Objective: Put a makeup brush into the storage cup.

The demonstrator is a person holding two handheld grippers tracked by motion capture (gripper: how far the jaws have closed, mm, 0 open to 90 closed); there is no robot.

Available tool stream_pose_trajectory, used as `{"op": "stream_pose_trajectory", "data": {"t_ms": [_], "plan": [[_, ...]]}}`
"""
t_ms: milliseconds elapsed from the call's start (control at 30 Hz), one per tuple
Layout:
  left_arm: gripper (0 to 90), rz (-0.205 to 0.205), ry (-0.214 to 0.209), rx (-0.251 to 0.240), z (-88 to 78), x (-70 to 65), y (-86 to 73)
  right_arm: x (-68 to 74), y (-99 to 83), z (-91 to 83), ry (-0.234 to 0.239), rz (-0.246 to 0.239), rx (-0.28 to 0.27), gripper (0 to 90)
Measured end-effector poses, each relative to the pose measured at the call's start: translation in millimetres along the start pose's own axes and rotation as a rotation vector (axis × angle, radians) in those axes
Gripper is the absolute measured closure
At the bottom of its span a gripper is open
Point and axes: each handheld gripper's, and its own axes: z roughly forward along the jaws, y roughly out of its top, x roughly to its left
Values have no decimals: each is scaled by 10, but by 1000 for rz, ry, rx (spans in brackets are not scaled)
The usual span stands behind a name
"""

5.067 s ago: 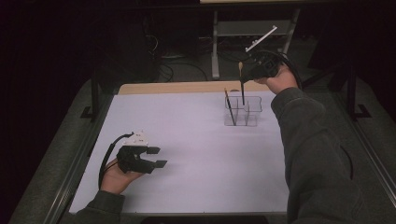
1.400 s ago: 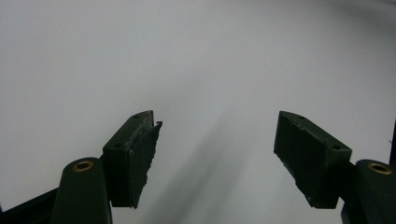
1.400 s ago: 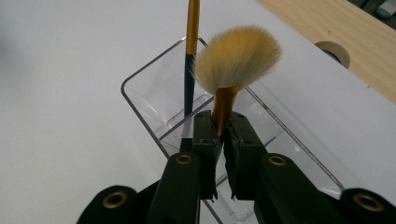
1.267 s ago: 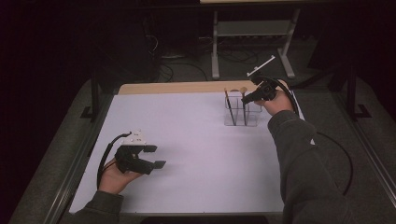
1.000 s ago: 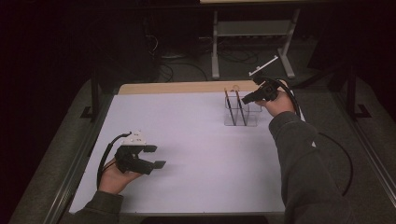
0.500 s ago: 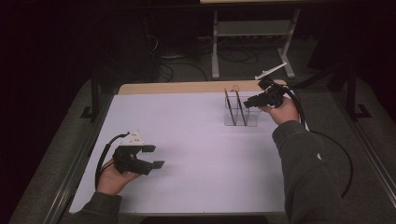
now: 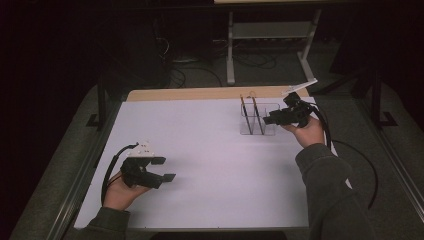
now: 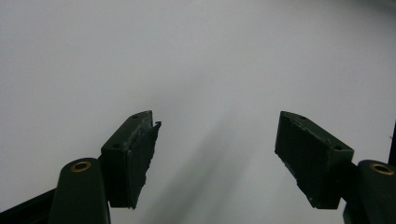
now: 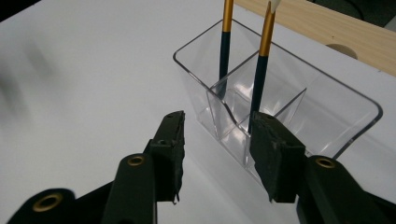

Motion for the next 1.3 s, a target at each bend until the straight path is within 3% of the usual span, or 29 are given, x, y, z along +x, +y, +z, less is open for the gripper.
{"op": "stream_pose_trajectory", "data": {"t_ms": [567,700,900,933,1300], "plan": [[252,-28,10,2,22,30,-19,-6,-310,-111,-12,32,-58,365],[244,-7,17,7,17,34,-15,-12,-367,-130,-13,39,-66,339],[227,-27,21,-5,20,33,-25,38,-437,-155,-23,28,-76,308],[224,-9,24,1,14,47,-23,47,-453,-158,-24,27,-78,307],[205,-23,40,-9,27,63,-46,118,-587,-177,-25,22,-84,256]]}}
